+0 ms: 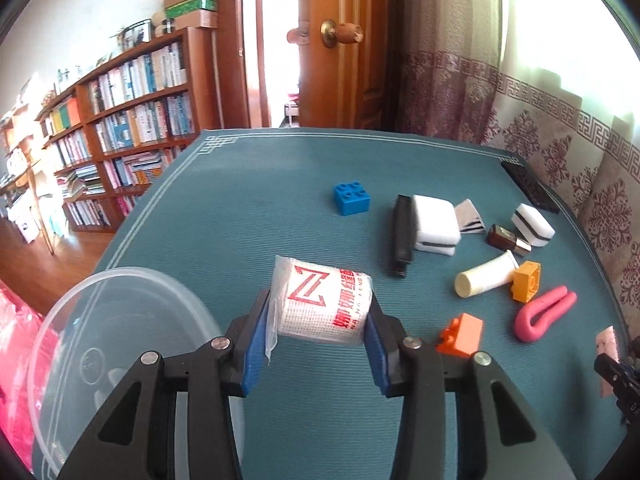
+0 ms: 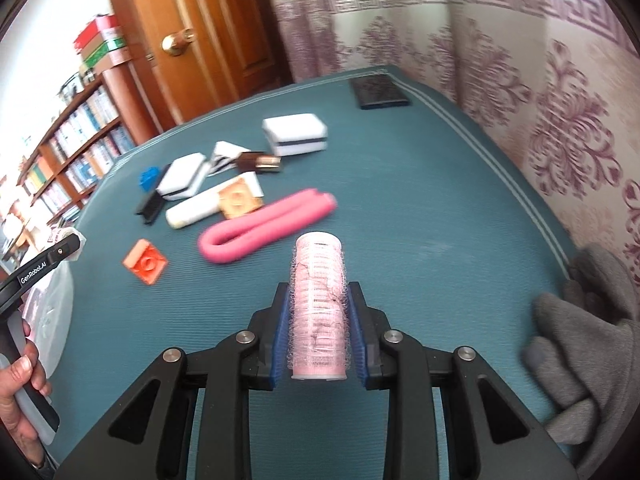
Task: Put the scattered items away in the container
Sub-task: 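Carry both items over the clear bowl and open both tools to drop them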
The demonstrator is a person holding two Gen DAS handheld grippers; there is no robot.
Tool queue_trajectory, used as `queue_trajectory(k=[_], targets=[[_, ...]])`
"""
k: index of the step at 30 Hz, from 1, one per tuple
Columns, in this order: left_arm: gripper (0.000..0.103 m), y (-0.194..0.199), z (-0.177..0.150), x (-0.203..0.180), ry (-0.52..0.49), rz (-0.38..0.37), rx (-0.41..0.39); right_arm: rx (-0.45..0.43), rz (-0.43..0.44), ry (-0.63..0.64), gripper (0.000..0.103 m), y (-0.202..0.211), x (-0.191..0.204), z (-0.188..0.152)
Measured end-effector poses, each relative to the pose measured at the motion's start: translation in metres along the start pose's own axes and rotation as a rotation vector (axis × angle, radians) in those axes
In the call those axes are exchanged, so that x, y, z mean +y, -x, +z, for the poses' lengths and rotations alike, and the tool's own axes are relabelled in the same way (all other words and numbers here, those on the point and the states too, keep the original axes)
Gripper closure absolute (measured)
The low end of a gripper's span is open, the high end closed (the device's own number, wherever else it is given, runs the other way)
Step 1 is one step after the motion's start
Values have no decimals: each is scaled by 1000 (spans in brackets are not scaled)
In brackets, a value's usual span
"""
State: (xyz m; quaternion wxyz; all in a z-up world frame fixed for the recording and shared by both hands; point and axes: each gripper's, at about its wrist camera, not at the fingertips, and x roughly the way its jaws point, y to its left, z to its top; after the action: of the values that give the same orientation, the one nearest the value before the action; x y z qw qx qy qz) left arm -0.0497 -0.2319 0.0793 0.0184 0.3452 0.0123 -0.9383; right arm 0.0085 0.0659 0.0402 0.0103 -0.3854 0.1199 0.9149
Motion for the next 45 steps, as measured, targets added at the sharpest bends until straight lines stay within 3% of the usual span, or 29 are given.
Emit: queue_trajectory(k=[19, 32, 45], targets=[[55, 31, -21, 113, 156, 169, -16, 27, 254, 240, 74, -11, 156, -2], [55, 34, -31, 142, 195, 187, -6, 10, 390, 373, 74, 1, 244, -7], [55, 37, -33, 161, 235, 200, -4, 42, 450, 451, 74, -11, 296, -21]])
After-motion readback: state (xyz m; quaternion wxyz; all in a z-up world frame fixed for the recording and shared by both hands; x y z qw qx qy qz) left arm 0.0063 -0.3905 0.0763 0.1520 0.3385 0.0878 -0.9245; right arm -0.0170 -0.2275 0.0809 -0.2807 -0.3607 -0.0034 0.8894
